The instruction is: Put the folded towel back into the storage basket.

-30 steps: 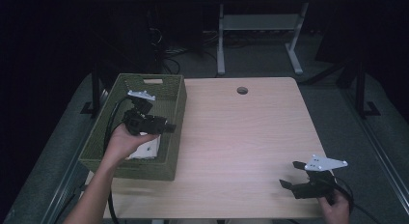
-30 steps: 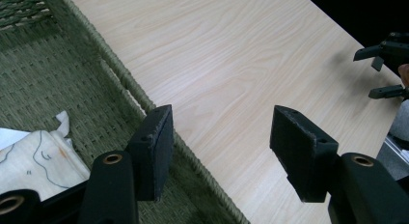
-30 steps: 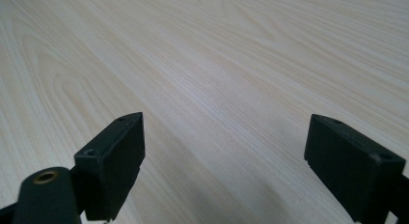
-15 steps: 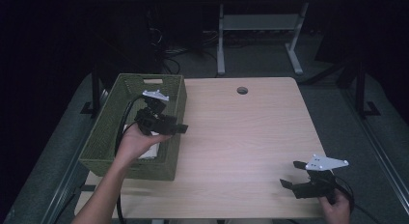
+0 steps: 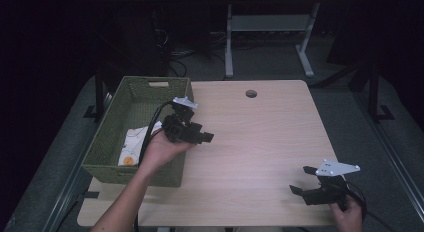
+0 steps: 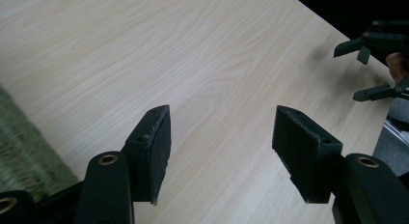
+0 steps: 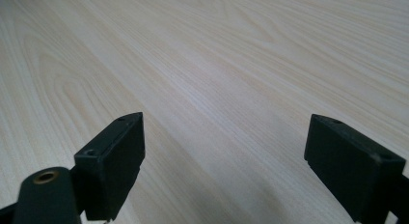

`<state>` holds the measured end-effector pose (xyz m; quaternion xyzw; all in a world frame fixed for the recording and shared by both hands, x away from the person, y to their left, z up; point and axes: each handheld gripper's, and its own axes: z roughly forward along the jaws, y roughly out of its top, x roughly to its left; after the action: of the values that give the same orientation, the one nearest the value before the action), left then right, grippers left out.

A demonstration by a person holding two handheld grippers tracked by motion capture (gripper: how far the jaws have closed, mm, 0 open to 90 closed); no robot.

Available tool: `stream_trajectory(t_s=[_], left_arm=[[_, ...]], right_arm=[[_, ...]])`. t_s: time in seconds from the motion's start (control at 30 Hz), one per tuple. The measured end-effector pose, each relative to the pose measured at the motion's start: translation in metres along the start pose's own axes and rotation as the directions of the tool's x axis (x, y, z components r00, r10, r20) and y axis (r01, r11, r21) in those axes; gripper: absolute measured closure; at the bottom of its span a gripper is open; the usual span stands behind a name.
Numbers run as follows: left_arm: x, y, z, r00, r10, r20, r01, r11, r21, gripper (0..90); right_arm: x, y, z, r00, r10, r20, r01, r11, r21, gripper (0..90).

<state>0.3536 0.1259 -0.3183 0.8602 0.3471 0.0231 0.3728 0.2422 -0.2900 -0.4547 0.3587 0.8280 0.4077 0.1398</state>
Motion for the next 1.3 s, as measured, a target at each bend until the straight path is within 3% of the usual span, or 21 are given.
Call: stream_trajectory(t_s=[0.27, 0.5, 0.6, 1.3], left_arm=[[-0.015, 0.007, 0.022, 0.9994, 0.034, 0.011, -0.034, 0.9994, 0.011, 39.8], [-0.027, 0.011, 0.039, 0.9996, 0.028, 0.002, -0.028, 0.9996, -0.007, 39.8], [-0.032, 0.012, 0.047, 0.9993, 0.036, 0.009, -0.036, 0.9993, 0.008, 39.8], [-0.069, -0.003, 0.098, 0.9983, 0.058, 0.006, -0.058, 0.9980, 0.028, 37.0]], right_arm=[[-0.001, 0.000, -0.001, 1.0000, 0.003, 0.001, -0.003, 1.000, -0.006, 13.8], [-0.003, -0.001, -0.004, 0.9999, 0.014, 0.004, -0.014, 1.000, -0.017, 13.8], [-0.004, -0.001, -0.004, 0.9999, 0.014, 0.007, -0.014, 1.000, -0.015, 13.8], [-0.005, -0.002, -0.006, 0.9998, 0.017, 0.010, -0.017, 1.000, -0.020, 13.8]])
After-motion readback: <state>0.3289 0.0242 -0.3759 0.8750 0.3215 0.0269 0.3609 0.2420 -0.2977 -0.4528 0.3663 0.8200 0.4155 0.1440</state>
